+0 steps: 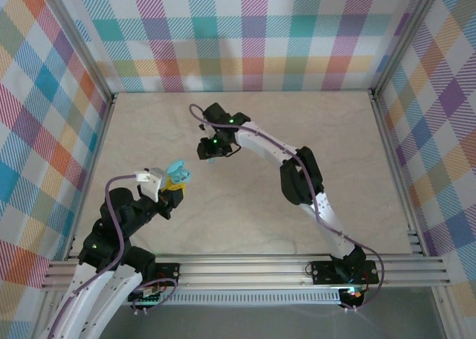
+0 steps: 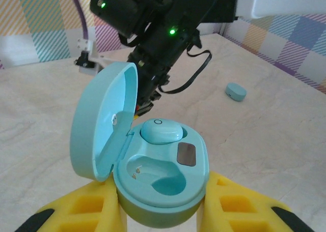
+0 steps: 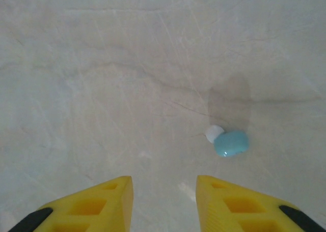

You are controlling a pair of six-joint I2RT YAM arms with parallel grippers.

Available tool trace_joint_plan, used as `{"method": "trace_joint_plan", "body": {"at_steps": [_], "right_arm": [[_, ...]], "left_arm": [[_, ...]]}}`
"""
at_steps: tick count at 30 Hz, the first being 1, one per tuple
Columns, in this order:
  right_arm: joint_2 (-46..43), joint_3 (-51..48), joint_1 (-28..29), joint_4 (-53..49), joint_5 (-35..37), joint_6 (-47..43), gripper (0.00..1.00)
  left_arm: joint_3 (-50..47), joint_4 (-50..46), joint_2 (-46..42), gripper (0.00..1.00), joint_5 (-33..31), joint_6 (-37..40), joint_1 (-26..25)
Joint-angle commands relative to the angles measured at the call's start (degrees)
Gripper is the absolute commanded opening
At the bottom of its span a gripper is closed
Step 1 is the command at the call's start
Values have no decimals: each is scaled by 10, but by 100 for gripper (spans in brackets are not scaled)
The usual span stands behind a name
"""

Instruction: Insert wireless bluetooth earbuds into charging case

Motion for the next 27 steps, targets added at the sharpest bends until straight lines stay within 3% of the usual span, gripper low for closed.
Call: {"method": "trace_joint_plan", "body": {"at_steps": [1,8,10,13,18,27], "right_arm": [[21,43,13,-38,31,-52,37],[29,50,15,-47,90,-66,38],[23,43,14,-51,120,-25,44],[-4,-1,6,-19,111,49,47],[-37,-77,4,49,134,169,47],[-18,-68,9,60,167,273,45]], "left_arm": [[0,-12,-4,0,-1,-10,4],[-12,0,-1,0,4,-14,4],[-15,7,1,0,5,-18,4],[-16,11,4,0,-5,-32,4],[-11,9,7,0,-4,-38,4],[-10,1,-3,0,7,-46,4]]}}
